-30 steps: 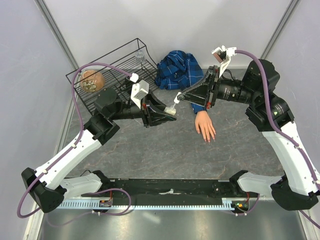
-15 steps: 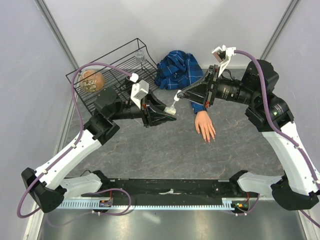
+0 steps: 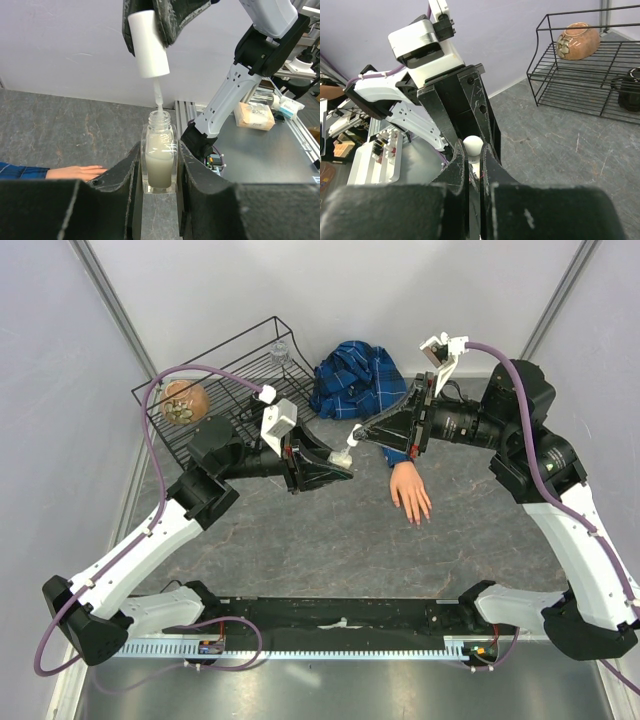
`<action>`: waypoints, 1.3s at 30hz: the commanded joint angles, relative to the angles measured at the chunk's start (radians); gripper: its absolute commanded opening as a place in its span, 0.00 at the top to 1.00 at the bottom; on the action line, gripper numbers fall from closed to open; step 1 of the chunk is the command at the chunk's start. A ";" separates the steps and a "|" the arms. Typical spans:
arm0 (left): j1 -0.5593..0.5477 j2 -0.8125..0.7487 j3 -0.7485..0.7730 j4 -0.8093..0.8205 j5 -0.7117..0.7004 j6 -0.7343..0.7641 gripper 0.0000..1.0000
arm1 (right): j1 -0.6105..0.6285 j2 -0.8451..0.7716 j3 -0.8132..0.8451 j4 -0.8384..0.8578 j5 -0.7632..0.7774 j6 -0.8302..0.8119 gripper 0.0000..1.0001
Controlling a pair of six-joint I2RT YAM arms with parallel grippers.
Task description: Paint the nails
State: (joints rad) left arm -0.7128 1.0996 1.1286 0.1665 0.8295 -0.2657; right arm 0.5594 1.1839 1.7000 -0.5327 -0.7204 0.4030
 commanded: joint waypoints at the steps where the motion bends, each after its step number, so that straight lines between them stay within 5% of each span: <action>1: 0.004 0.000 0.048 0.038 -0.021 0.029 0.98 | 0.016 0.008 0.001 0.011 -0.031 -0.026 1.00; 13: 0.004 0.006 0.056 0.033 -0.033 0.036 0.98 | 0.138 0.036 0.024 -0.096 0.150 -0.153 1.00; 31: 0.004 -0.023 0.037 0.037 -0.125 0.057 0.98 | 0.142 -0.018 -0.071 -0.073 0.190 -0.151 1.00; 39: 0.003 0.026 0.040 0.154 -0.424 0.193 0.98 | 0.239 0.028 -0.016 -0.150 0.473 -0.106 1.00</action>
State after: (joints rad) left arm -0.7177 1.1030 1.1324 0.1284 0.6392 -0.2081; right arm 0.7280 1.1767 1.6482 -0.5617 -0.3733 0.2615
